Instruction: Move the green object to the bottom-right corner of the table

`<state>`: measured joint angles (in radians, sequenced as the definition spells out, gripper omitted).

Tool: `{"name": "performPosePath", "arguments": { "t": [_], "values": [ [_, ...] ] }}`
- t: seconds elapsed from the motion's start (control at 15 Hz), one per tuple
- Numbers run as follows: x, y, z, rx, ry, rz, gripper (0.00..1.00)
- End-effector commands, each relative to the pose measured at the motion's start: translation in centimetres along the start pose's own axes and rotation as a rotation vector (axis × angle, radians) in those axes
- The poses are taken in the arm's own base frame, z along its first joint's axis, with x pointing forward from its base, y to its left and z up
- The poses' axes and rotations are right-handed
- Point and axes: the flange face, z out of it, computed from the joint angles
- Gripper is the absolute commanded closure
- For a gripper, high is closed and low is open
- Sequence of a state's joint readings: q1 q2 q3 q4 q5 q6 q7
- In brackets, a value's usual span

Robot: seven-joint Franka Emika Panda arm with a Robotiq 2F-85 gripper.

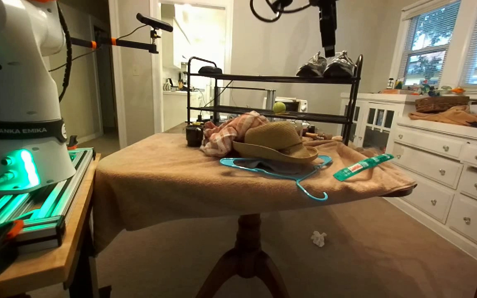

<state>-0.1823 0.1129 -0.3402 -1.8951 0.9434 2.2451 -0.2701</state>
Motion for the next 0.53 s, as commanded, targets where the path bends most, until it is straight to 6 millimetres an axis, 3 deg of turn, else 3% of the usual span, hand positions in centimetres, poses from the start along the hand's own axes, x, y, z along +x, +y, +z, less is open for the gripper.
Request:
{"name": "performPosePath", "arguments": {
  "t": [0.0, 0.4, 0.47],
  "values": [
    [-0.1, -1.5, -2.6, -0.083, -0.133, -0.128, 0.0],
    [-1.7, -3.8, -3.4, -0.215, -0.312, -0.367, 0.0],
    [-1.0, -3.4, -3.1, -0.181, -0.256, -0.3, 0.0]
  ]
}}
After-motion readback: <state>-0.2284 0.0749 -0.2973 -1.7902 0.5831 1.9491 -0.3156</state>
